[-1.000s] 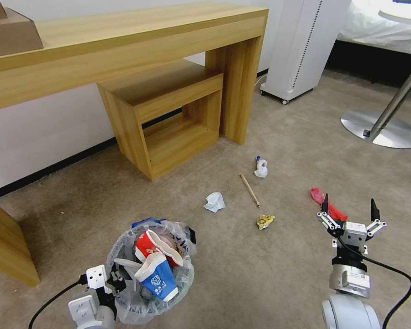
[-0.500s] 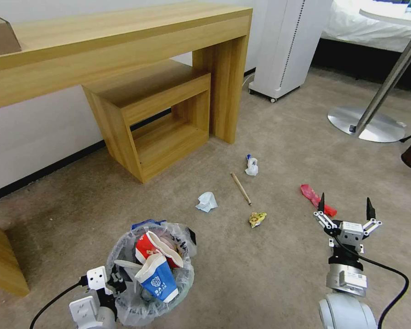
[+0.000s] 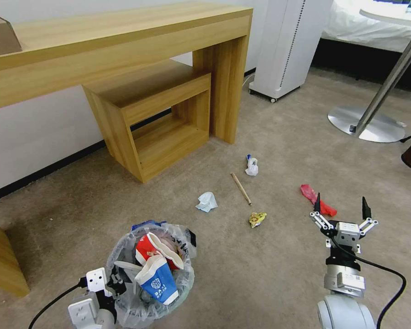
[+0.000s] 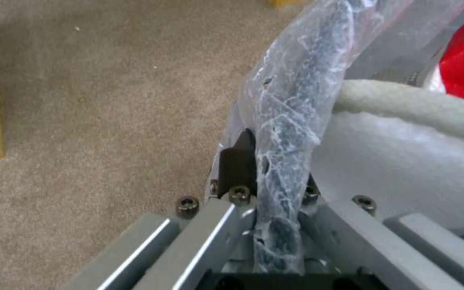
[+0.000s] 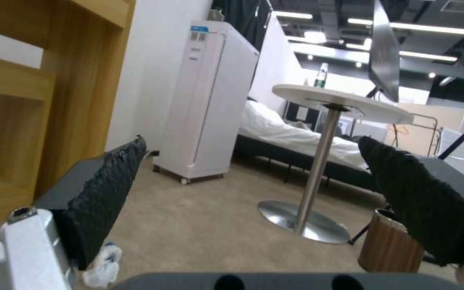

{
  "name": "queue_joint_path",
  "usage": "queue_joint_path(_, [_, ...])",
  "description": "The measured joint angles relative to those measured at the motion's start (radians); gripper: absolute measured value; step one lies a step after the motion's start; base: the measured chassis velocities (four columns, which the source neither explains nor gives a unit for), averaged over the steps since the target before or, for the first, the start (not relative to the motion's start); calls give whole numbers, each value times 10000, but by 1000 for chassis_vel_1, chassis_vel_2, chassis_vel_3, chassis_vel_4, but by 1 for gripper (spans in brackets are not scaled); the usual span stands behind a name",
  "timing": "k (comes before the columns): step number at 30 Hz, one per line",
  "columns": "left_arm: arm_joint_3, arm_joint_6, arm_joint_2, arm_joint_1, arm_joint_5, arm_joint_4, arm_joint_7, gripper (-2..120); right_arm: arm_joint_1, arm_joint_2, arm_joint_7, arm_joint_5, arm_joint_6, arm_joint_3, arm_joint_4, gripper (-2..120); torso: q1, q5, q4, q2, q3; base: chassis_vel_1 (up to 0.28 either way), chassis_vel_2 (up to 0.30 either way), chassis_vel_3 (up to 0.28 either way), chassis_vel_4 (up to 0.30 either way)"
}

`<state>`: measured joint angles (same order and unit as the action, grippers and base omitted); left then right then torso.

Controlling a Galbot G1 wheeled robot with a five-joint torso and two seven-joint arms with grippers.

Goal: Pick up the trash bin and place the garbage on the floor into it.

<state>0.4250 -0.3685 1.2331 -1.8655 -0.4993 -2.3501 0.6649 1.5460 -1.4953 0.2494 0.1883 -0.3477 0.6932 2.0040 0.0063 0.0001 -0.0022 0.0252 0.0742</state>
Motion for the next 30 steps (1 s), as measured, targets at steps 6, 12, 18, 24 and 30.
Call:
queue_joint_path(6, [-5,14,74,-45,74,-37,-25,0,-3,-35,-116,59,-89,-97,-130,100,0,0,0,0,0,0,0,0,0])
queue_joint_path(12, [-47,17,169,-78,187,-37,-66,0,-21,-22,-171,69,-213,-137,-262,100,0,1,0,0,-1,-19,14,8,-20])
queue_joint_path(18, [-14,22,178,-104,200,-39,-81,0,-103,17,-186,36,-234,-209,-330,100,0,1,0,0,-1,-103,87,103,-91])
queue_joint_path(24, [-19,35,256,-124,283,-30,-86,0,-201,65,-179,29,-244,-268,-458,100,2,0,1,0,0,-191,192,189,-189])
queue_joint_path(30, [-16,38,277,-125,288,-2,-90,0,-290,147,-139,58,-324,-278,-589,100,3,1,0,-2,2,-204,199,201,-214])
